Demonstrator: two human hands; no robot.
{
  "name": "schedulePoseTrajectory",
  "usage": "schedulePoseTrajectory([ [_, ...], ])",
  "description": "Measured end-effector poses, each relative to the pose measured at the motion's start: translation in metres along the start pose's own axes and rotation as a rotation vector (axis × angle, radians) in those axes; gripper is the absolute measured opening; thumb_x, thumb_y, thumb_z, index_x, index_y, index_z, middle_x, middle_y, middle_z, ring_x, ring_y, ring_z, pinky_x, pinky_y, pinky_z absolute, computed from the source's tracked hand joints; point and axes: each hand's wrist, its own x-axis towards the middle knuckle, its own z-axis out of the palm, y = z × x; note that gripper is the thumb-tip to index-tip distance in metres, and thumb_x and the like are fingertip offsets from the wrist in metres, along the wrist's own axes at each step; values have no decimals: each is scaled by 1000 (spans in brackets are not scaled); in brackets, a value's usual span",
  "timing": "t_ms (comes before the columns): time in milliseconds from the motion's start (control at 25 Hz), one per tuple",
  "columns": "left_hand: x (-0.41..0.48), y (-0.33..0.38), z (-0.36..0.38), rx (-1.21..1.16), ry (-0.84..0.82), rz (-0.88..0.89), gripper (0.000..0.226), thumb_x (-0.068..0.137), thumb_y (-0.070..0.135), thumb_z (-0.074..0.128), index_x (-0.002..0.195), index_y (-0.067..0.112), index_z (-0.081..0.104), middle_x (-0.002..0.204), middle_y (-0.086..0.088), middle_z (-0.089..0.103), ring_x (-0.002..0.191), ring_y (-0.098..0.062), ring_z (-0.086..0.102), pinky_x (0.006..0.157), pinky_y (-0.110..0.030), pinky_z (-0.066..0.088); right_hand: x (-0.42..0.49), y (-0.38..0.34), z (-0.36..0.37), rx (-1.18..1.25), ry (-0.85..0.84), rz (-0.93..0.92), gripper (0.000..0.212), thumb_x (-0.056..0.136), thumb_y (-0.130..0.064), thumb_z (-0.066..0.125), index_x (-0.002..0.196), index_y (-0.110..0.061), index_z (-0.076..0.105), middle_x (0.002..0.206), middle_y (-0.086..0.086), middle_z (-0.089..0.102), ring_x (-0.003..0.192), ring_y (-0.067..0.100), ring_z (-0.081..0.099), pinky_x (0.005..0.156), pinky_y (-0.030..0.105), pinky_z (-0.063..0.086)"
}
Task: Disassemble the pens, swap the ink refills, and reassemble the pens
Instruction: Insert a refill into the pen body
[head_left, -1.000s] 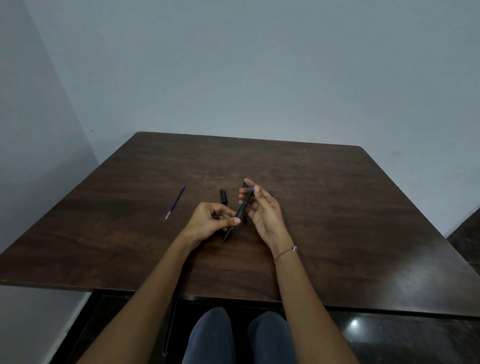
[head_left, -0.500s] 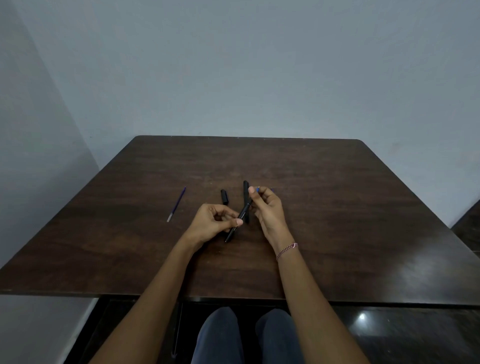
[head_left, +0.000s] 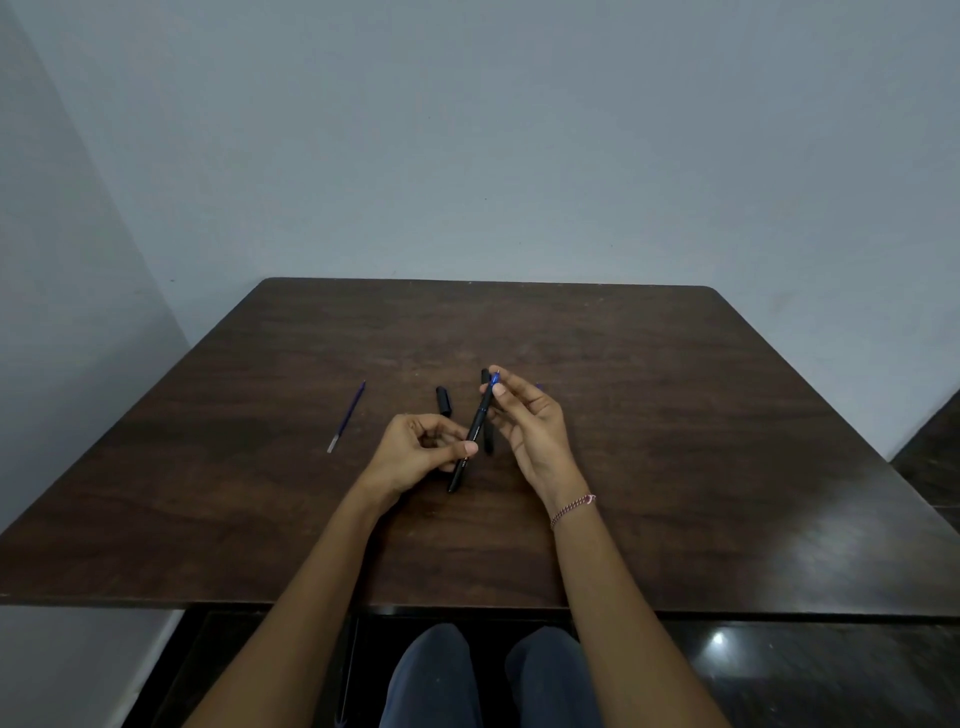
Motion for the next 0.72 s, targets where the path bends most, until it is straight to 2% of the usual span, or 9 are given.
schedulePoseTrajectory([
  [80,0,-1,0,2,-1,0,24,57,29,83,75,17,73,70,-2,72,63,-12,66,55,-18,52,0,1,0,-18,4,-3,21,88,-2,60,99,-17,70,99,-5,72,91,7,66,74,19,54],
  [280,3,-3,0,12,-4,8,15,64,23,83,75,18,73,70,-1,73,64,-11,67,57,-19,53,-1,0,-2,38,-86,24,25,95,-8,49,115,-12,64,100,5,73,96,14,68,81,25,55],
  [360,3,-3,1,16,4,3,12,67,17,82,74,18,73,68,0,72,63,-10,67,57,-18,53,-1,-1,-1,27,-81,25,24,95,-7,49,114,-12,64,96,4,74,93,13,69,77,24,55],
  [600,2,-2,1,43,-6,-22,12,68,16,82,76,17,73,70,-1,72,64,-11,65,58,-19,53,-1,-1,-1,-33,28,-3,19,87,-1,60,98,-14,69,81,-2,73,84,11,68,71,21,55],
  [720,2,-2,1,48,-7,-25,13,67,17,82,77,17,73,71,-2,72,65,-13,65,58,-20,54,-1,-1,-2,-12,-6,-7,19,91,-8,57,106,-12,67,88,0,74,89,12,68,76,21,55],
])
